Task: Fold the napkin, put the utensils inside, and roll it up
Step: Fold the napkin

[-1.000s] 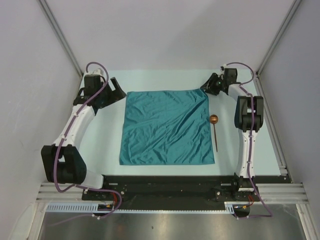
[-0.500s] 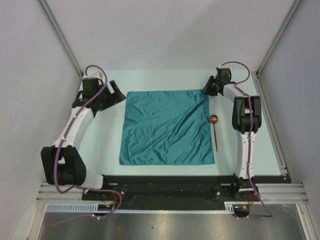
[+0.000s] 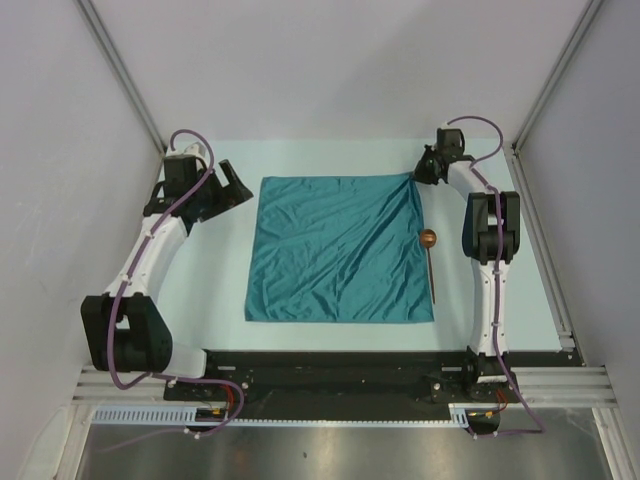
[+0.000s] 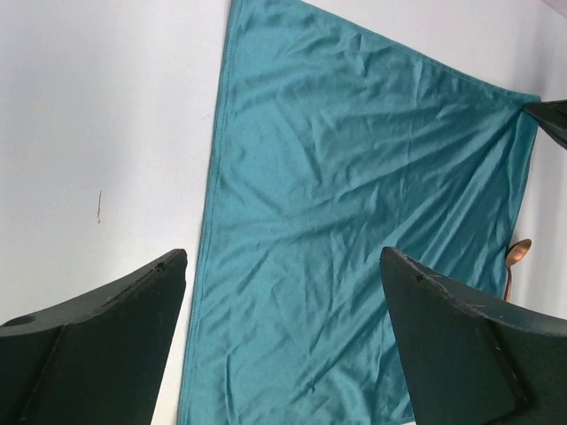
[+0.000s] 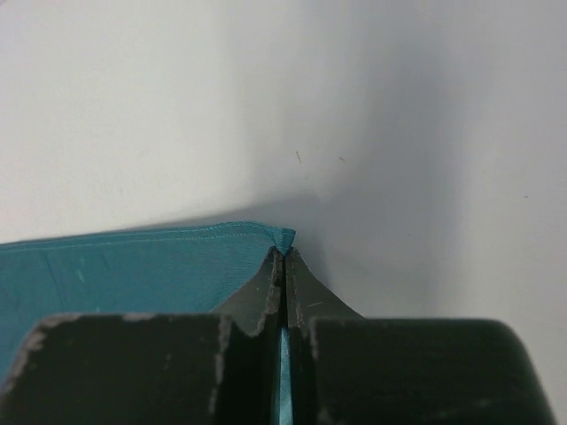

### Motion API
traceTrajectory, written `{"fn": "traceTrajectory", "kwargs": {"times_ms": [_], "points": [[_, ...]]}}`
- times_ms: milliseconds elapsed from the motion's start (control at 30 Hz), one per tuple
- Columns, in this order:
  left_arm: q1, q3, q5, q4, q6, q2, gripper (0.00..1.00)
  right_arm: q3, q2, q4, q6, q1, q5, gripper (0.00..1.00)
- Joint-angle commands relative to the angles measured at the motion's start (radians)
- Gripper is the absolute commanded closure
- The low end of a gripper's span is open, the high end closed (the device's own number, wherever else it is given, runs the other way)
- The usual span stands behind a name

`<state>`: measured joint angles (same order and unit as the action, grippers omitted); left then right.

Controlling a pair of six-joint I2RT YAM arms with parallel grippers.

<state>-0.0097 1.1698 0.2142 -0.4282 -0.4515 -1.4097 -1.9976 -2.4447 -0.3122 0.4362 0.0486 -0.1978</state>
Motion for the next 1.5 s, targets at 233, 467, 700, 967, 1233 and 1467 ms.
{"fn": "traceTrajectory", "kwargs": {"times_ms": [233, 467, 700, 967, 1233, 1467], "points": [[0.033, 0.005, 0.033, 0.023, 0.028, 0.061, 0.05, 0.219, 0.258, 0.059, -0.045, 0.126, 0.02, 1.0], [0.031, 0.011, 0.037, 0.006, 0.04, 0.095, 0.05, 0.451, 0.452, 0.07, -0.067, 0.332, 0.146, 1.0], [0.031, -0.004, 0.047, 0.008, 0.048, 0.141, 0.05, 0.505, 0.492, 0.015, -0.071, 0.493, 0.253, 1.0], [0.033, -0.018, 0.057, 0.009, 0.053, 0.17, 0.04, 0.566, 0.541, -0.019, -0.011, 0.701, 0.297, 1.0], [0.033, -0.018, 0.08, 0.012, 0.048, 0.167, 0.04, 0.605, 0.55, 0.015, 0.088, 0.869, 0.319, 1.0], [0.034, -0.019, 0.082, 0.014, 0.048, 0.179, 0.05, 0.597, 0.514, 0.073, 0.125, 0.962, 0.347, 1.0]]}}
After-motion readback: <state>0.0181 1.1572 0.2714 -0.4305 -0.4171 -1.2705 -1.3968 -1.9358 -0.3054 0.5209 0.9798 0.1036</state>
